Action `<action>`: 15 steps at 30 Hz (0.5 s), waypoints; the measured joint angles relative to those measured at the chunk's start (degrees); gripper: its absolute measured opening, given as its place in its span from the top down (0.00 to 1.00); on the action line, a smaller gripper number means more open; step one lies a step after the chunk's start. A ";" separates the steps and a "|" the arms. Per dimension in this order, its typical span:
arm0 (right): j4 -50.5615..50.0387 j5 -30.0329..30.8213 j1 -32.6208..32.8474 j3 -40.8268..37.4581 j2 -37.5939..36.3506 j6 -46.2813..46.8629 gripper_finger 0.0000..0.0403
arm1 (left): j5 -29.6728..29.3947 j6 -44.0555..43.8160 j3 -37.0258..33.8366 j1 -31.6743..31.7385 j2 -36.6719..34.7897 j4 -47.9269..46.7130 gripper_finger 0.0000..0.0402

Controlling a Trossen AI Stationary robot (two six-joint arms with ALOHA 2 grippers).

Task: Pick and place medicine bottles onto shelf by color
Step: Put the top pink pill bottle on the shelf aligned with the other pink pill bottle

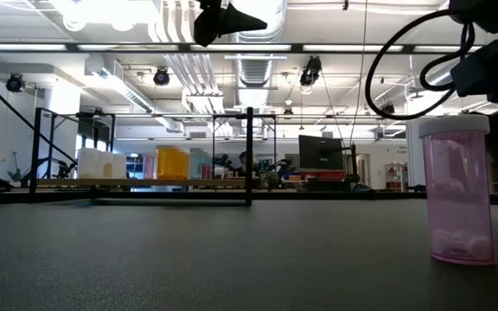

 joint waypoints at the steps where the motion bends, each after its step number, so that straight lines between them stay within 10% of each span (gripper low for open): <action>1: 0.41 0.02 -0.02 -0.26 0.44 -0.01 0.25 | 0.00 -0.01 0.00 0.00 0.00 0.00 0.29; 15: 1.63 1.47 -0.02 -1.98 4.79 -0.26 0.25 | 0.19 -0.03 0.08 0.00 -0.07 0.21 0.29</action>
